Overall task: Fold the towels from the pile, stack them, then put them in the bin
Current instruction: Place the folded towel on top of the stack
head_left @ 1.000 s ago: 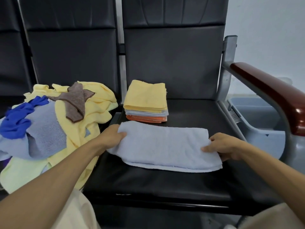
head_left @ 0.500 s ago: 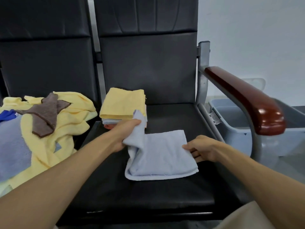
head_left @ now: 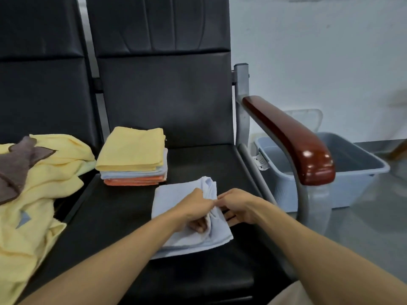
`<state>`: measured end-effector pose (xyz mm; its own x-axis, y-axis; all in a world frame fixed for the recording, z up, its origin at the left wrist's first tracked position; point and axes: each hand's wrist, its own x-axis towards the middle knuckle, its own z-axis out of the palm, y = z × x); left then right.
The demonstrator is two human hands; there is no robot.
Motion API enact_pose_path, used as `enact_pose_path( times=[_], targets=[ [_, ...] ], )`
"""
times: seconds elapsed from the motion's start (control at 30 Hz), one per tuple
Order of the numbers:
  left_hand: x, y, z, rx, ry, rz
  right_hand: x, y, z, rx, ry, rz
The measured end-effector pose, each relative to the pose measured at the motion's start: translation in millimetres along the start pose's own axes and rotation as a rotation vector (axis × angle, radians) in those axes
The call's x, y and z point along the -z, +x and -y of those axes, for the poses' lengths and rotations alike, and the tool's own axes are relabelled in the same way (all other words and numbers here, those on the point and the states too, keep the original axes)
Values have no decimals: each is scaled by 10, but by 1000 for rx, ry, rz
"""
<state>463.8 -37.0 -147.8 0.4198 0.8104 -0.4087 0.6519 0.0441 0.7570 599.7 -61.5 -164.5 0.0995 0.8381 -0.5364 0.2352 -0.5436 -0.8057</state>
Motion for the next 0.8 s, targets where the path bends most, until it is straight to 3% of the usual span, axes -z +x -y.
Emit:
enact_pose_path(
  times=[0.13,0.27,0.4,0.63,0.8],
  targets=[
    [226,-108,160,-91,-55,3,-29,-44,17,10,-22,-37],
    [584,-318,459,-225,149,-132,-91,24,54,26,-59,-194],
    [845,-504,775,-207,182,-160,-276,24,130,92,-355,-326],
    [1062,-535,660,-222,335,-81,-538,102,145,63,-864,-448],
    [1183,-563,770,-145,406,-74,-604,82,299,175,-714,-447]
  ],
)
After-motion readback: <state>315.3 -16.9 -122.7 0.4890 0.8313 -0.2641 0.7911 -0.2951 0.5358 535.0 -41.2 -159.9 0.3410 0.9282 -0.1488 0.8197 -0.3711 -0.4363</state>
